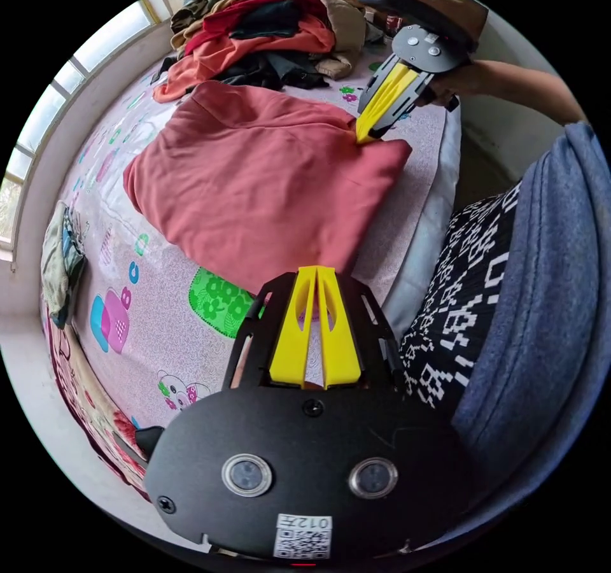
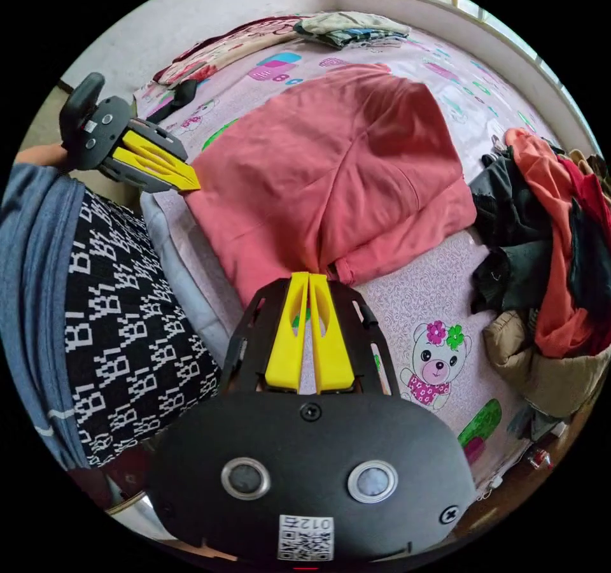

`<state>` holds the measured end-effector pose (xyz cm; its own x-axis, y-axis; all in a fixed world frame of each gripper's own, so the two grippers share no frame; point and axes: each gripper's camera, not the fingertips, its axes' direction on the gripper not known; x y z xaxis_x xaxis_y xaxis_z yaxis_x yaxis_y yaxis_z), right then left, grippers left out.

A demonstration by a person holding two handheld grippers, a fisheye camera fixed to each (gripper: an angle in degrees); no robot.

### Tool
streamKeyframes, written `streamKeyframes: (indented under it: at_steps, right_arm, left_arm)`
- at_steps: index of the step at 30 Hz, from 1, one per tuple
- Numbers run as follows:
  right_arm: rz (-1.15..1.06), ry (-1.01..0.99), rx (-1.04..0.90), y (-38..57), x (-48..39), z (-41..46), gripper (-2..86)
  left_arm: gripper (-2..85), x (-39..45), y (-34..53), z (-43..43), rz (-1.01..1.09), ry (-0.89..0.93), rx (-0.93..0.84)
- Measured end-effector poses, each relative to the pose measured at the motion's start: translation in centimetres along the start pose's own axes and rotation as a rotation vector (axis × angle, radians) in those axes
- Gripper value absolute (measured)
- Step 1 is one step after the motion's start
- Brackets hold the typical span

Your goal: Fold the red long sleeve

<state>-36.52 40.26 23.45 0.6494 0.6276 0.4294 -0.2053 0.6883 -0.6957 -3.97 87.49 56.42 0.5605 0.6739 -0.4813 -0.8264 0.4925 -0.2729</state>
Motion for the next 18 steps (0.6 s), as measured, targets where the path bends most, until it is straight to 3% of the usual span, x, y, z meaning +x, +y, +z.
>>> streamKeyframes:
  at_steps: [7,12,18]
  right_arm:
    - [0.12,0.024,-0.013,2.4,0.9,-4.9,-0.2]
    - [0.14,-0.029,0.28,0.6,2.6,-11.4,-0.1]
    - [0.091,0.012,0.273,-6.3,3.8,-9.0,-0.1]
  left_arm:
    - [-0.2,-4.8,3.7,-4.7,-0.034,0.113,0.1]
    - [-0.2,-15.4,4.0,-6.1,-0.303,0.104,0.212]
    - [-0.2,-28.4,-1.1,-3.0,-0.491,0.213,0.28]
